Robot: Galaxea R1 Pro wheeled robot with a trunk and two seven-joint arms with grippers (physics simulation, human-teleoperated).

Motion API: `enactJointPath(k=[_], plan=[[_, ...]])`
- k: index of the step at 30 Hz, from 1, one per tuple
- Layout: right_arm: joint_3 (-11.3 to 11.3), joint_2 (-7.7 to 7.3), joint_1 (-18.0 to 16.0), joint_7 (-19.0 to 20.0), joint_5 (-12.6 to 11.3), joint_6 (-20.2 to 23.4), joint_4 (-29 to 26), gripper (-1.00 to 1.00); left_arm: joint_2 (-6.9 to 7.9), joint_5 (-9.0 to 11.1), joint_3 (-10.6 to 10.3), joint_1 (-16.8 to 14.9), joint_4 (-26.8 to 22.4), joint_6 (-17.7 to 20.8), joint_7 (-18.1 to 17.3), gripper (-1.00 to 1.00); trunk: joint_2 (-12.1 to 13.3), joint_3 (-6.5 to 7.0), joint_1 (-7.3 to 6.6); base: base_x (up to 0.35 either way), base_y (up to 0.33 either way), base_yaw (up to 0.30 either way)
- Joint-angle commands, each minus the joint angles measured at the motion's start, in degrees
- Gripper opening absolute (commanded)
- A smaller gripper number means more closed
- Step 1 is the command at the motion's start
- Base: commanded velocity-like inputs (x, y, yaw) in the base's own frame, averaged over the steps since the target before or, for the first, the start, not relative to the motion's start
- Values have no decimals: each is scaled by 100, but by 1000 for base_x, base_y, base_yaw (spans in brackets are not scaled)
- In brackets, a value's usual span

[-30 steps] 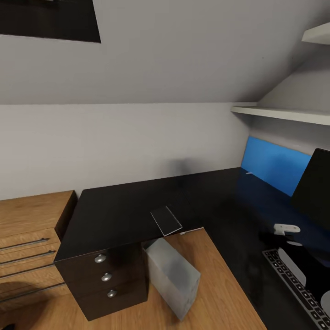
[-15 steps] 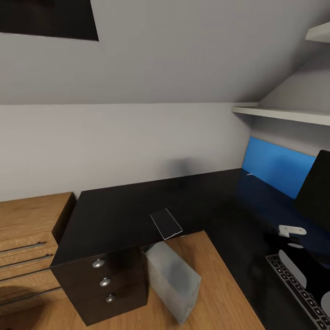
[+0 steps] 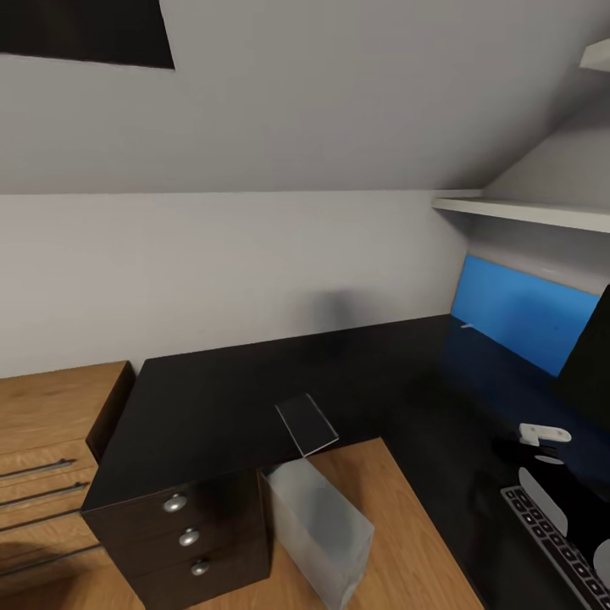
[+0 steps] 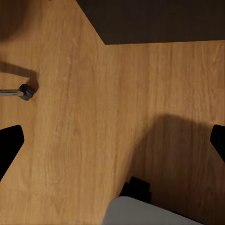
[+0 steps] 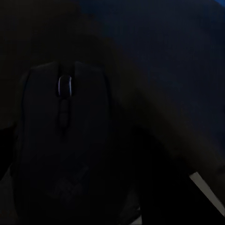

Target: In the bedroom, organize the workspace by keeping the computer under the desk, ensuring the monitor is on the desk, placing the keyboard on the desk next to the monitor, placing the mouse on the desk next to the keyboard, moving the folder from the swivel chair onto the desk next to the mouse, stacking the notebook on top of the folder with the pen on top of the notebook, and positioning the swivel chair next to the desk.

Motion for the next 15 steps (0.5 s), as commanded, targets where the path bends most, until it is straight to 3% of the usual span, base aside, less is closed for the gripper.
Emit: enactJointPath(k=[1, 11, 15], plan=[[46, -10, -5, -58, -69, 13, -10, -100, 3, 53, -50, -2, -8, -16, 27, 100, -4, -7, 2, 210, 0, 0], [46, -10, -6, -65, -75, -18, 12, -100, -13, 30, -55, -3, -7, -130, 36, 100, -4, -7, 2, 63, 0, 0], [46, -10, -6, -62, -78, -197, 2, -100, -15, 40, -54, -5, -7, -320, 36, 100, -164, -78, 90, 0, 0, 0]])
